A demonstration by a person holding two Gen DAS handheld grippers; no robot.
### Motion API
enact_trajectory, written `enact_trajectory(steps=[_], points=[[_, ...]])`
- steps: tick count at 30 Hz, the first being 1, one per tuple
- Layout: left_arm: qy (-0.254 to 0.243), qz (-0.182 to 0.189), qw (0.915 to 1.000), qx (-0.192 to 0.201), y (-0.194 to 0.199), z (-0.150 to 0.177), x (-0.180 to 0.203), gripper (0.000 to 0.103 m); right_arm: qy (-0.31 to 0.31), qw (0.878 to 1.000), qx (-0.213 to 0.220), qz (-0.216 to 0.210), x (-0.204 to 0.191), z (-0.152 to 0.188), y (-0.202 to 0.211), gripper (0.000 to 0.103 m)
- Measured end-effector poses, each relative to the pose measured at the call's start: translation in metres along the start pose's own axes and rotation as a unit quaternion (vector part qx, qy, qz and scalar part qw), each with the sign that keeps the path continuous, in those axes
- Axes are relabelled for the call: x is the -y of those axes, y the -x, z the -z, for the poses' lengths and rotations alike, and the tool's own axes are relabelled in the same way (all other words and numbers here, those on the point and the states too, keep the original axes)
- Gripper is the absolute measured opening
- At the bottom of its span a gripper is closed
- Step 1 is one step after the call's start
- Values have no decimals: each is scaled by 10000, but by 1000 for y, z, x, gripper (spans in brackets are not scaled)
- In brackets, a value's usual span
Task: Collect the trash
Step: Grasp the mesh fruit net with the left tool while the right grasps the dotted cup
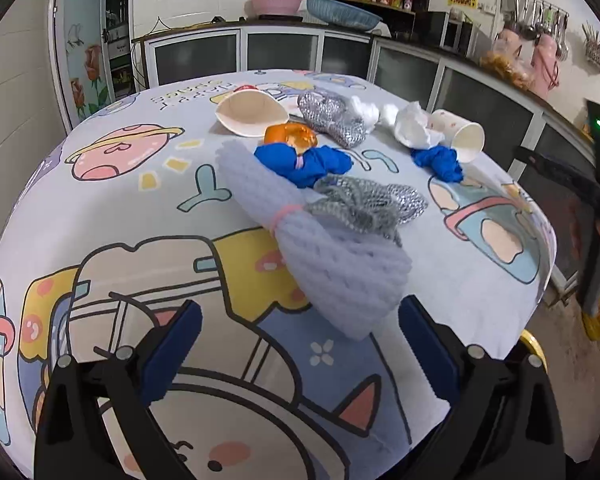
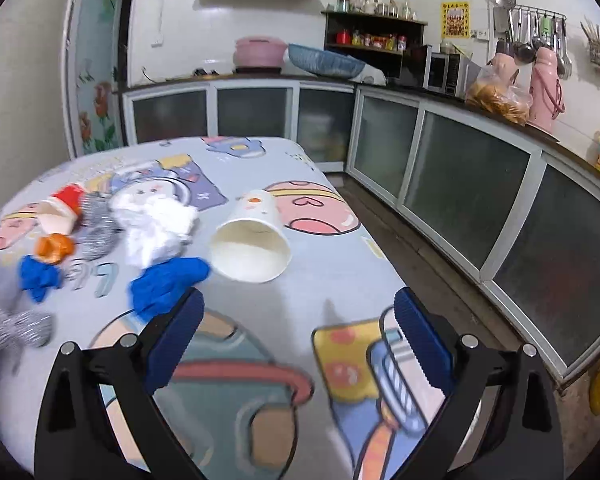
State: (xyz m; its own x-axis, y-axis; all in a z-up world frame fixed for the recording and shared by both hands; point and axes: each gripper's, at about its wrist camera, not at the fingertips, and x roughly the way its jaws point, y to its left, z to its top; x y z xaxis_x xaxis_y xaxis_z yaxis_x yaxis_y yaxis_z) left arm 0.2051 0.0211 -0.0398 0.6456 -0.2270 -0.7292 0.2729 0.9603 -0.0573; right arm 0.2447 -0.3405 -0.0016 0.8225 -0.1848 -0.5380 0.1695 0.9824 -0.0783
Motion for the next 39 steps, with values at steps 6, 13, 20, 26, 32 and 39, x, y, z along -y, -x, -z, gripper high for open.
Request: enact_trajectory(steps=[6,13,20,26,32,39], points=[[121,-74,9998,-114,-13,-7,-5,95,273,9987,-405,173,-3,-16,-64,92],[245,-72,9993,-274,-31,-13,-8,95,266,9965,-787,-36,-6,-28,-113,82],[498,74,9985,-224,-31,-18,-19,86,19,9929,-1067,-534,-12,-38,-120,51],[870,-8,9959,-248,-36,-21,-40,10,-113,9886,-1377,-593,-17,-34,-129,6],[1115,62,9937,-113,-27,-21,-53,6,-203,9907,-1184,-639,-18,-37,-114,4],[997,147,9947,196,-3,-22,-52,5,-304,9917,-982,-770,-13,-38,-83,4]])
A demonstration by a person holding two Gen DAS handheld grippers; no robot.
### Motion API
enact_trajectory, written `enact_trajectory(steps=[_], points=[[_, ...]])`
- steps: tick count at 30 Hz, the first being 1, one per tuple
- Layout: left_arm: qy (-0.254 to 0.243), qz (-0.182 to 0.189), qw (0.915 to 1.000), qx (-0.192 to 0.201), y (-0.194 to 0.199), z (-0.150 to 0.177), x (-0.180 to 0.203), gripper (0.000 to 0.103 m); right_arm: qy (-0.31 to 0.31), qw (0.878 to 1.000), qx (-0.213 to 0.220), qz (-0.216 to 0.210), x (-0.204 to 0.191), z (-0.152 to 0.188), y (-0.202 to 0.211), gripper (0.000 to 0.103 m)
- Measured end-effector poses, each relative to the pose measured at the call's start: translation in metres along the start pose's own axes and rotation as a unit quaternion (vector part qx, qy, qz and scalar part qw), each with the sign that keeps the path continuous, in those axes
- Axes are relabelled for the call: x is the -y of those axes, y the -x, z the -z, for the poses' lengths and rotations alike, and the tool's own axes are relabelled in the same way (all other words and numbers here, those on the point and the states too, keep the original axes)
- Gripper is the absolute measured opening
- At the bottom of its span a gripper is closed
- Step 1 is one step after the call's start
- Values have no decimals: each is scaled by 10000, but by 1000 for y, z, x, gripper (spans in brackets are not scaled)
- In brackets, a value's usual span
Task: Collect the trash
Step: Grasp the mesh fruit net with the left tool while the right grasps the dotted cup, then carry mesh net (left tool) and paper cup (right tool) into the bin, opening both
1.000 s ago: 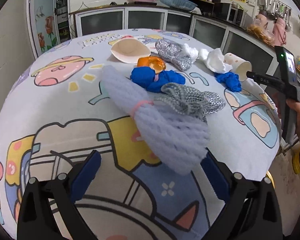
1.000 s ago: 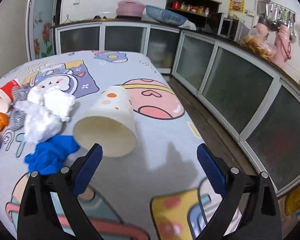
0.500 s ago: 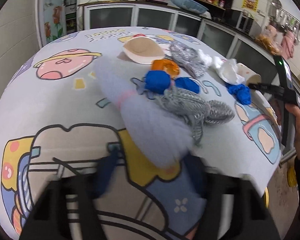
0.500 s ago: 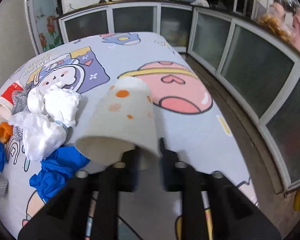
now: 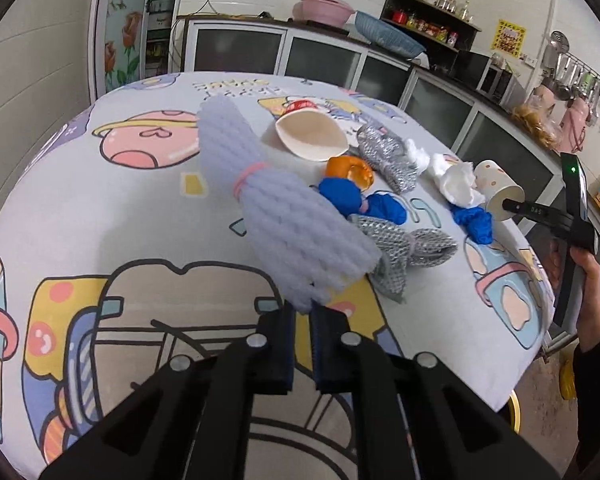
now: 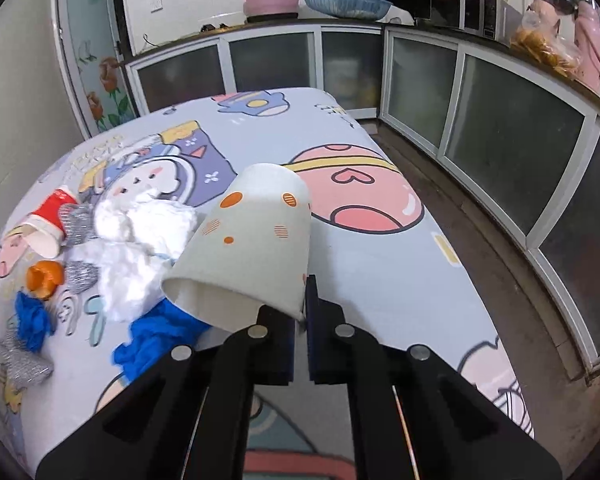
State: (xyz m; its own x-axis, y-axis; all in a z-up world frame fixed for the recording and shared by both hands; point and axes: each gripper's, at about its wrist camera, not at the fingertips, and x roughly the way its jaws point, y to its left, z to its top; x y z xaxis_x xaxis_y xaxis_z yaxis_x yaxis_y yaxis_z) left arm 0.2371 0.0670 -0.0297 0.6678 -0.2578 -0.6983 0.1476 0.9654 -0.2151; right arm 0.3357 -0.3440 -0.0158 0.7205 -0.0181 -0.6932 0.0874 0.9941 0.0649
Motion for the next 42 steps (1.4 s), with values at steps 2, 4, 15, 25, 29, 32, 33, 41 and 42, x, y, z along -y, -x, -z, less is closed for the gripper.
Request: enact_trajectory(steps=[2,4,15,25,29,32,33,41,42], points=[[-35,57,10000,41,7,1,1,5,3,9999,98,-42,0,4,14,4],[-105,147,9998,68,13,2,4,5,-5,9997,188,-122,1,10,33,4],[-955,846,9917,182,37,21,62,6,-209,9983,536,-72,26,66,132,4],[-2176,2032,9546,72,38,50,171,6,-593,9945,667,548,77,155,226,4],[-2603,2465,9335,-102,33,67,217,6,-795,9903,665,930,99,193,256,4],[-2921,2690,9176,-158,32,82,247,6,-918,9867,572,1213,113,224,271,4],[-3051,2809,9097,-208,31,88,260,6,-973,9861,517,1243,117,232,273,4],[-3743,3392,8586,-877,10,138,331,6,-1458,9773,-139,1534,151,301,265,4],[-3816,3434,8523,-1001,6,146,339,6,-1514,9761,-274,1534,156,308,262,4]])
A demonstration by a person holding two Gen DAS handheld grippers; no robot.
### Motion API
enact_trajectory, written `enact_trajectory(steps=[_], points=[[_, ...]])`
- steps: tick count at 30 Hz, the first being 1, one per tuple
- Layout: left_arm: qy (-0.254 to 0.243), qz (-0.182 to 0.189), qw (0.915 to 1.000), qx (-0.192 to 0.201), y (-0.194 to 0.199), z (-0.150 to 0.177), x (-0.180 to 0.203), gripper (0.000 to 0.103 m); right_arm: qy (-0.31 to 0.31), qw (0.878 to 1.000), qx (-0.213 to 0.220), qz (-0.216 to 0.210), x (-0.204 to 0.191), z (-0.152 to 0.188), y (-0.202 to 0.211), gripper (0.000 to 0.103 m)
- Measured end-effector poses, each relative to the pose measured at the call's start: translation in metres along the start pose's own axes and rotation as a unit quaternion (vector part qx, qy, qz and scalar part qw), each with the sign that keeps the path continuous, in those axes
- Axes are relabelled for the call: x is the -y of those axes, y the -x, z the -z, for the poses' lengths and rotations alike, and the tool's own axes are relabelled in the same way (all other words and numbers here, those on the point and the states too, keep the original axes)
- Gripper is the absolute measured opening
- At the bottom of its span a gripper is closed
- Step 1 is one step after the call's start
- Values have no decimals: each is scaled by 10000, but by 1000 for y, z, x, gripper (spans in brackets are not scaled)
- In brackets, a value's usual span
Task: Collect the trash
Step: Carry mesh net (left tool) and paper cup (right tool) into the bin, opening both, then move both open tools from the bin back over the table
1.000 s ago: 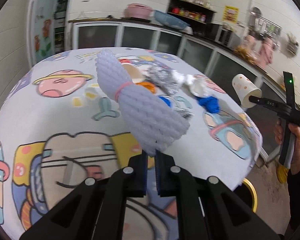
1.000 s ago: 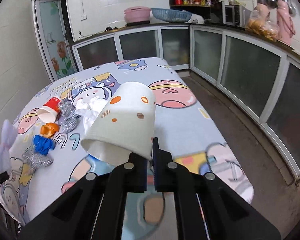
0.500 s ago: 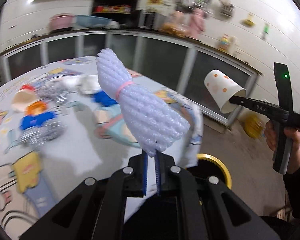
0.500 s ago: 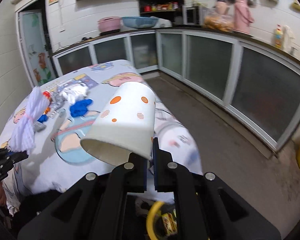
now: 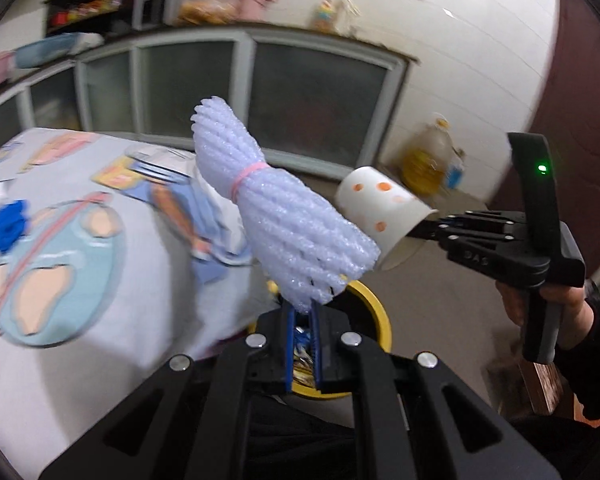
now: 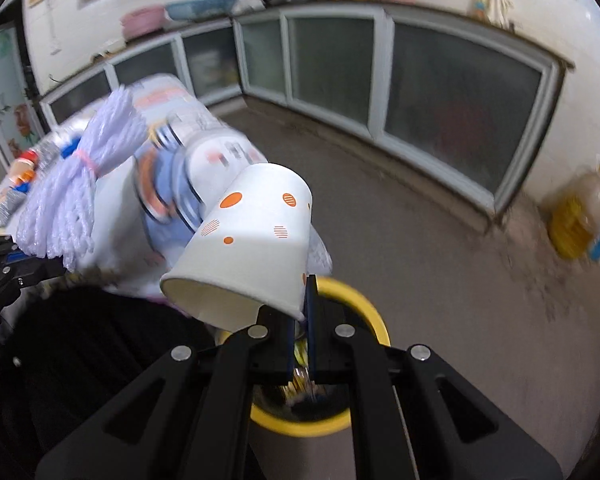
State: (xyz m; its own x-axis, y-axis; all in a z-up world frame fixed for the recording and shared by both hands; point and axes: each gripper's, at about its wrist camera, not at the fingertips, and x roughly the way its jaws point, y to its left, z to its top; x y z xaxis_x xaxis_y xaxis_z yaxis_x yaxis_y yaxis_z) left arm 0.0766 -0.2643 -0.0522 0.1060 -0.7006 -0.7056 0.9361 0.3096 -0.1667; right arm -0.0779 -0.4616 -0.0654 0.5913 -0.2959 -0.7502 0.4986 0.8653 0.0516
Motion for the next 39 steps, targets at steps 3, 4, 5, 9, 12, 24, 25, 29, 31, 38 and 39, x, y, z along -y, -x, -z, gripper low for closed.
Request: enact_trajectory(steps=[3,4,5,9,12,24,25,29,31,38,39], points=[[-36,235,9991,-347,-28,0,11,6,-93,9993,-345,134,14,19,-16,4],[-55,298,9985,-448,-37,0,14,6,-113,9990,-398,157,15,23,-19,4],[-94,342,9977,-571,-47,0,18,6,-147,9986,-472,194,20,27,-24,4],[-114,473,9952,-846,-72,-2,25,6,-269,9960,-809,266,29,36,-42,4],[-34,543,9936,-989,-87,-7,22,6,-318,9934,-1052,314,30,41,-58,4],[-54,384,9974,-611,-89,-12,27,89,-691,9822,-1644,587,47,55,-97,63],[-63,419,9974,-588,-88,-13,27,91,-780,9827,-1570,600,50,56,-94,68],[128,388,9982,-438,-75,-15,22,93,-905,9827,-1396,818,61,53,-81,68],[244,508,9982,-218,-57,-16,19,93,-1049,9849,-1125,789,66,47,-66,67],[694,-9,9962,518,31,4,-12,95,-801,9951,487,314,51,12,1,71],[782,-126,9950,610,46,10,-19,95,-670,9950,710,206,41,5,10,71]])
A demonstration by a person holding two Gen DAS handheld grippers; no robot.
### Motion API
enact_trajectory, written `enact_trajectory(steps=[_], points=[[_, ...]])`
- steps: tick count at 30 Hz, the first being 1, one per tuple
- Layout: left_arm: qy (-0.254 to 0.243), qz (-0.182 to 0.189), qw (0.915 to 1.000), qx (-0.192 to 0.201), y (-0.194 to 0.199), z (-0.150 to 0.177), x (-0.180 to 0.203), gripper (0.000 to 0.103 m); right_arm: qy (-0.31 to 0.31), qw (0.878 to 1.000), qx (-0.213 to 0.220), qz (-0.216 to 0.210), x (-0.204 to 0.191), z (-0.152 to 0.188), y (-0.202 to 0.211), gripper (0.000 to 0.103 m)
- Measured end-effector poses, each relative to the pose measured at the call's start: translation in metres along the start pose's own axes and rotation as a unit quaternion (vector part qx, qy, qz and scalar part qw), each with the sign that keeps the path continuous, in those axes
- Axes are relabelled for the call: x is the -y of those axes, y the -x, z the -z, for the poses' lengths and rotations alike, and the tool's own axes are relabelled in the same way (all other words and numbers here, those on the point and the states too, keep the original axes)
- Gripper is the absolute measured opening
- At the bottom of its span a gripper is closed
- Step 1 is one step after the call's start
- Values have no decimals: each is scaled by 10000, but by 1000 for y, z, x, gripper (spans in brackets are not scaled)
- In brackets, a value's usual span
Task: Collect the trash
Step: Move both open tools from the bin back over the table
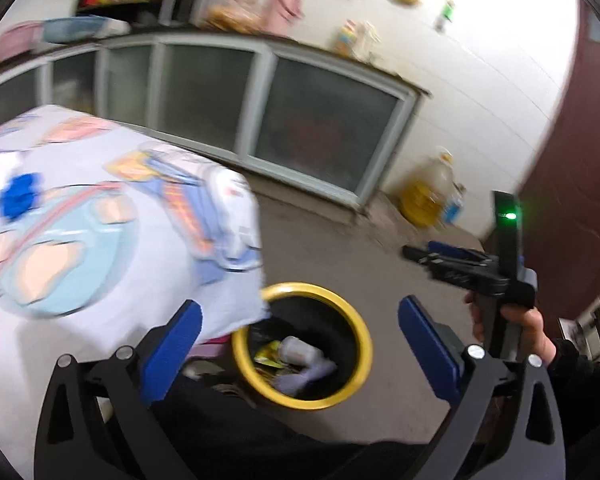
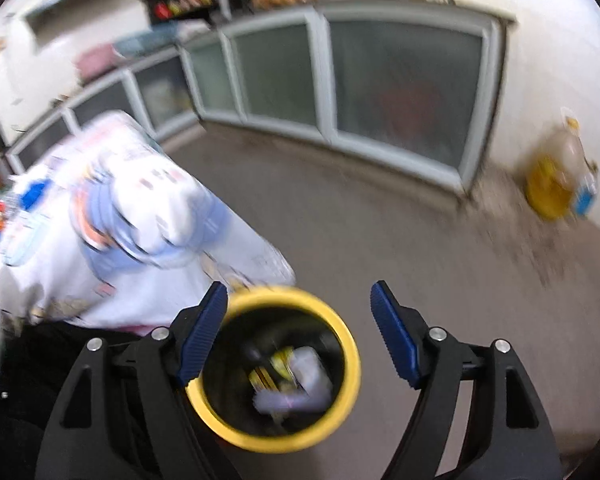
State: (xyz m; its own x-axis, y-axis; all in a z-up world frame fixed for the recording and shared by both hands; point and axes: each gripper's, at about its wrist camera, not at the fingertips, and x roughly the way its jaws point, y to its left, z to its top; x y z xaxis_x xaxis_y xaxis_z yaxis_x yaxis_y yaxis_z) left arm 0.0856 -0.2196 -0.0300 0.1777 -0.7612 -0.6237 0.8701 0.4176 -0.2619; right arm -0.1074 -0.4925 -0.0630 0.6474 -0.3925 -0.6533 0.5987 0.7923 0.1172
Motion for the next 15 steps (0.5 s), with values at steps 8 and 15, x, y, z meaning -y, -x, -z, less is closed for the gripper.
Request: enact_trajectory(steps=[8,15], points=[[693,-1904,9755,861,121,31,-76,95,780,9863,529,-1355,-108,-48,10,77],[1679,-3286,9247,935,176,48,-153,95,1588,9621,603,-2136,-236,-74,-21,76]])
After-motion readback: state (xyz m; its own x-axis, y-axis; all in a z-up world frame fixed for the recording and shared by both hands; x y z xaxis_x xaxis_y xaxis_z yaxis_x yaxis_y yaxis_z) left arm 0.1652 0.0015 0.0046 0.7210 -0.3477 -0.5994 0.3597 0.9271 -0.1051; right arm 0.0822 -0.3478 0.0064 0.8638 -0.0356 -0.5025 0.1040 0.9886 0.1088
